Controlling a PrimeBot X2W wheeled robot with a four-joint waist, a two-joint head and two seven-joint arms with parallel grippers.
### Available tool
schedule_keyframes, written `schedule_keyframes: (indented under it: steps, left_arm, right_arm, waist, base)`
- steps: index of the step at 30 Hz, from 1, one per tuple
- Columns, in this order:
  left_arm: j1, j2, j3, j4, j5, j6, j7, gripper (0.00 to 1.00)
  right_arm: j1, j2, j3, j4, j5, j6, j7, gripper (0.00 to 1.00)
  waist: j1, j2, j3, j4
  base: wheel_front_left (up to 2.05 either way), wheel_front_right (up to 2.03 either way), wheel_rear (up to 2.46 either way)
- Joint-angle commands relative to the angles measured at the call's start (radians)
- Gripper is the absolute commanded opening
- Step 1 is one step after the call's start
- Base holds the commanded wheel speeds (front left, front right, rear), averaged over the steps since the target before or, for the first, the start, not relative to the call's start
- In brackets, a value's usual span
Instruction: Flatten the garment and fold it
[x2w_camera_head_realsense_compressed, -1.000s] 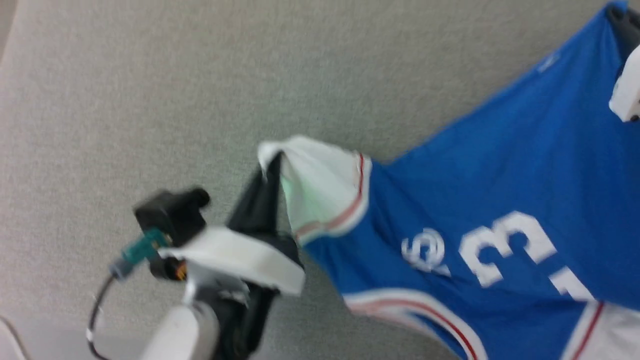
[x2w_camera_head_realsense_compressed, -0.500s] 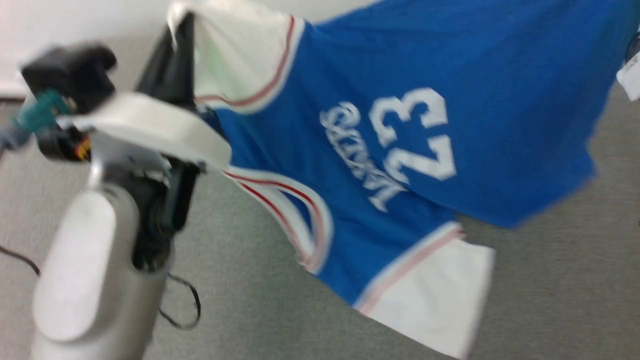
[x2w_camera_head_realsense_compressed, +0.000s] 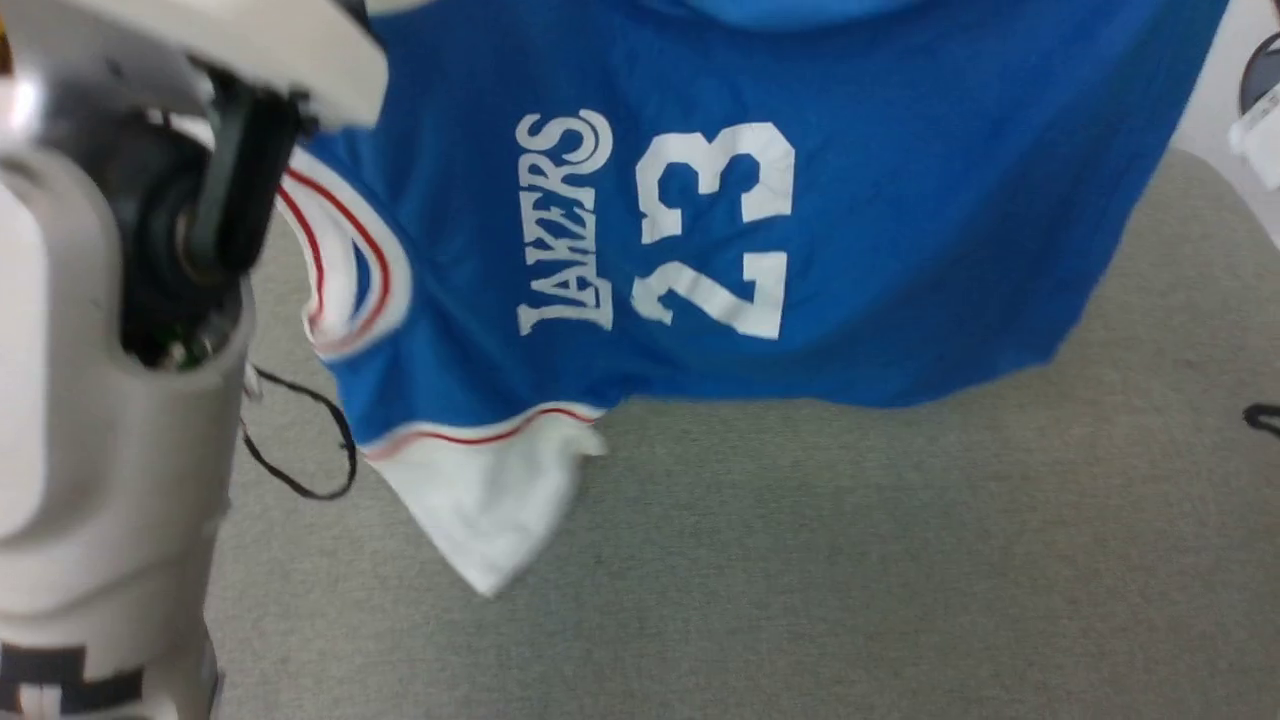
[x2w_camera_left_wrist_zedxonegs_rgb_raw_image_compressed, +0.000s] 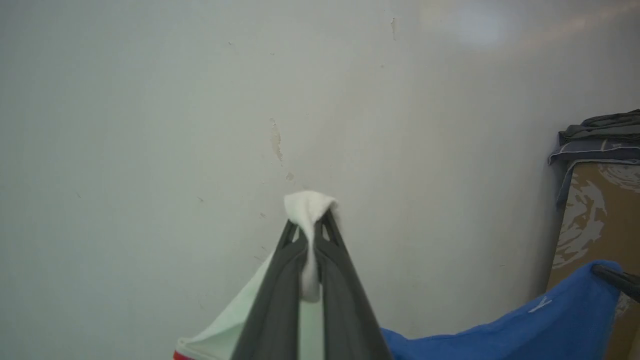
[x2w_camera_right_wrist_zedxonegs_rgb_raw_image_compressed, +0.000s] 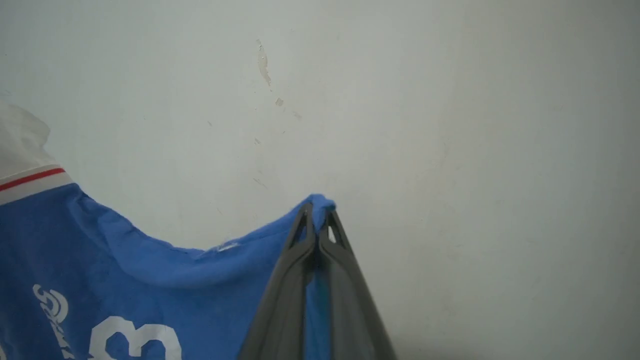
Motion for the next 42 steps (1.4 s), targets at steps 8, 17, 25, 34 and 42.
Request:
schedule_keyframes:
  steps: [8, 17, 25, 34, 42]
  left_arm:
    - [-0.178, -0.003, -0.038, 0.144, -0.026, 0.006, 0.169, 0.0]
    - [-0.562, -0.01, -0.077, 0.413, 0.141, 0.026, 0.072, 0.0]
    - [-0.853, -0.089, -0.066, 0.606, 0.223, 0.053, -0.237, 0.0]
    - [-0.843, -0.133, -0.079, 0.687, 0.195, -0.038, -0.509, 0.0]
    - [-0.632, -0.128, -0.102, 0.641, 0.139, -0.114, -0.575, 0.0]
  right_arm:
    - [-0.122, 0.032, -0.01, 0.046, 0.003, -0.001, 0.114, 0.0]
    - [-0.453, 0.011, 0.048, 0.3, -0.112, -0.001, 0.047, 0.0]
    - [-0.755, -0.031, 0.12, 0.528, -0.225, -0.001, -0.189, 0.0]
    - [-0.812, -0.145, 0.242, 0.689, -0.24, -0.001, -0.41, 0.0]
    - [-0.694, -0.193, 0.347, 0.731, -0.129, -0.001, -0.528, 0.0]
  waist:
    - [0.0003, 0.0, 0.113, -0.043]
    - [0.0003, 0.0, 0.387, -0.072]
    - [0.0003, 0.0, 0.549, -0.048]
    - [0.0003, 0.0, 0.663, 0.015]
    - [0.0003, 0.0, 0.624, 0.033]
  base:
    - [0.0, 0.0, 0.0]
    - [0.0, 0.0, 0.0]
    - [0.0, 0.0, 0.0]
    - [0.0, 0.0, 0.0]
    - [0.0, 0.0, 0.0]
